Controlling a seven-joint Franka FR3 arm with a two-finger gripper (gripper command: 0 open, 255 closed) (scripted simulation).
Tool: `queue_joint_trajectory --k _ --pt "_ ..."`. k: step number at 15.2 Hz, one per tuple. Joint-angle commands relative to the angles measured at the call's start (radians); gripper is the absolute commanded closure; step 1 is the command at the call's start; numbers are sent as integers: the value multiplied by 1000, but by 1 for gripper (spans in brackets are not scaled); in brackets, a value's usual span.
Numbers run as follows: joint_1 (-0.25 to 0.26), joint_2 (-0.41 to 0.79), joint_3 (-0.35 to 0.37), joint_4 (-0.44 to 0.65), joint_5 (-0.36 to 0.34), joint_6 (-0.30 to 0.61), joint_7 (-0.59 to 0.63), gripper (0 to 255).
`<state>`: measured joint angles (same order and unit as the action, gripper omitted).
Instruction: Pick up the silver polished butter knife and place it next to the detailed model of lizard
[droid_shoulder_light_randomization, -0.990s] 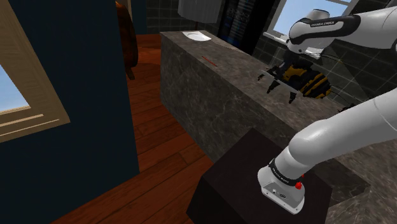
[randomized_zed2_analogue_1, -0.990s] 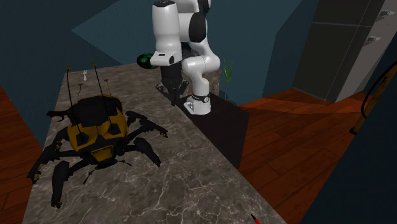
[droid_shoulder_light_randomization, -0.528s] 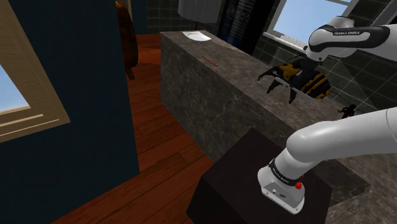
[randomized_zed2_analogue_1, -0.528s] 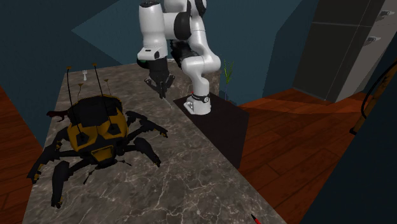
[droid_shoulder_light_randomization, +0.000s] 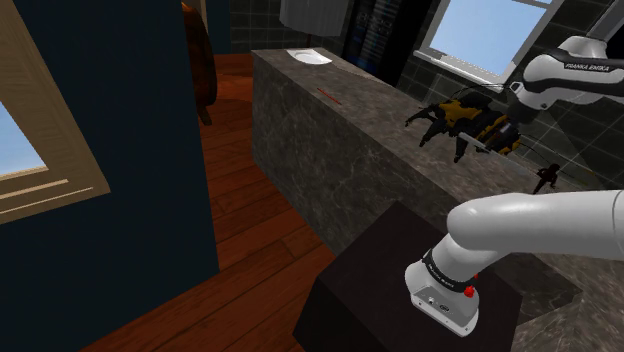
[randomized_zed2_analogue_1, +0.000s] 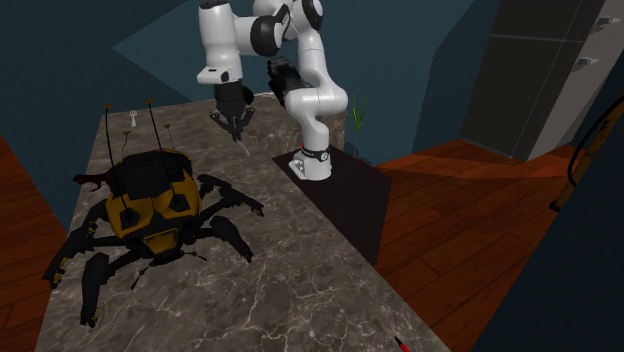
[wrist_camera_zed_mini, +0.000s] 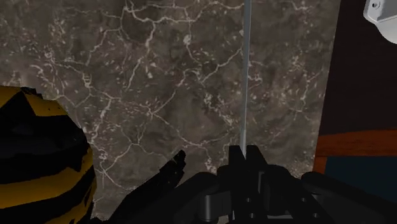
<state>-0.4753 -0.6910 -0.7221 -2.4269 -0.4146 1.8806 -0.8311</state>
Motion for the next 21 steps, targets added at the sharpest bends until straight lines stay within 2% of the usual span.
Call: queue_joint_trajectory --k 1,7,12,17,21 --pt "-34 -31 -27 -9 -30 -13 -44 255" --pt "-118 -96 -107 9 -106 -65 -174 255" --pt "-166 -121 -187 55 -161 -100 -292 255" --pt "-188 -126 -279 128 -208 -127 -411 255" --pt "-184 -118 -363 205 -239 -144 -508 255"
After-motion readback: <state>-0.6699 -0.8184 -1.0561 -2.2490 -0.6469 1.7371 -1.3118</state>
